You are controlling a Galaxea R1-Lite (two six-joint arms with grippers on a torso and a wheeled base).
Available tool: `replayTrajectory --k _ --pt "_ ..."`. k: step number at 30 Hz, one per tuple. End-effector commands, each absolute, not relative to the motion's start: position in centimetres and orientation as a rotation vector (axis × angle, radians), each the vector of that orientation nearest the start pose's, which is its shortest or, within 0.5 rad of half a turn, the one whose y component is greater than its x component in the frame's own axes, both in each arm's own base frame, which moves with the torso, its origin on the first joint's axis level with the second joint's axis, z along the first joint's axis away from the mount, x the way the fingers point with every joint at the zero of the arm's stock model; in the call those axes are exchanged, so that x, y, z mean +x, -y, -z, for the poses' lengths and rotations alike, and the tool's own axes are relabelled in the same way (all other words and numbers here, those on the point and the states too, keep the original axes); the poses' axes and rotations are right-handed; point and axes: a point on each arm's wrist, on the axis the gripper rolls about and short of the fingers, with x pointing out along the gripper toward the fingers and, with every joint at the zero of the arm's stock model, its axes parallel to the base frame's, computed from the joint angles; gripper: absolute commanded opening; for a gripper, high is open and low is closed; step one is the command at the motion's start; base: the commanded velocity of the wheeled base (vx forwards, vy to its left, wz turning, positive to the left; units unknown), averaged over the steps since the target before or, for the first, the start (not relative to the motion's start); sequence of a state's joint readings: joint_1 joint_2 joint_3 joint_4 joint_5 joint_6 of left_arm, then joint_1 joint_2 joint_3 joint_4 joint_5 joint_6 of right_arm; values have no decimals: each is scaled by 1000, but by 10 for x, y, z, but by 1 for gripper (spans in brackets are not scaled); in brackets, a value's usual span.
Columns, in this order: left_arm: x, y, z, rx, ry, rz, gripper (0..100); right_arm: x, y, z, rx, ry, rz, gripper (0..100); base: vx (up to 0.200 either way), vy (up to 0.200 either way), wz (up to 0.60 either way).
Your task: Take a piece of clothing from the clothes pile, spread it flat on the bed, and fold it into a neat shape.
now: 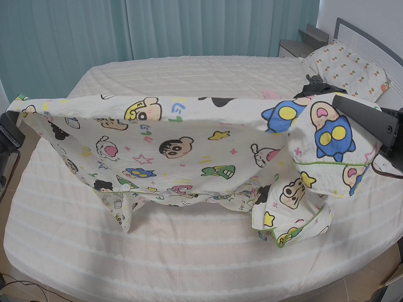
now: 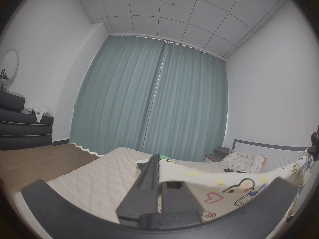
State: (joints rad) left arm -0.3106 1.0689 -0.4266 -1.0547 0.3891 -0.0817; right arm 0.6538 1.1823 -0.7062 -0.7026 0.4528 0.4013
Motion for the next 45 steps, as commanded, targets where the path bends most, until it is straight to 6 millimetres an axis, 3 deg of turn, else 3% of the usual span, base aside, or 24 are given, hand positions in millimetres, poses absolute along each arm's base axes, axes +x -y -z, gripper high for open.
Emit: replayTrajectory --k 1,6,16,28,31,36,40,45 --pt "121 30 -259 -224 391 -63 0 117 -104 -292 385 56 -1150 0 -200 0 0" --pt "107 26 -256 -215 354 -53 0 110 -97 -291 385 58 -1144 0 -200 0 0" --pt "81 18 -255 -209 343 -49 0 103 -93 -296 388 90 -1154 0 0 0 0" --pt "86 20 -245 -178 243 -39 0 105 -91 -307 397 92 -1141 0 0 0 0" --pt "88 21 -242 -187 228 -38 0 105 -91 -302 393 39 -1134 0 0 0 0" --pt "85 21 -230 -210 195 -6 0 91 -87 -276 379 -117 -1153 0 0 0 0" --pt "73 24 -234 -234 226 90 0 76 -83 -278 376 -117 -1228 0 0 0 0" --pt "60 22 -232 -238 209 144 0 71 -80 -283 379 -98 -1252 0 0 0 0"
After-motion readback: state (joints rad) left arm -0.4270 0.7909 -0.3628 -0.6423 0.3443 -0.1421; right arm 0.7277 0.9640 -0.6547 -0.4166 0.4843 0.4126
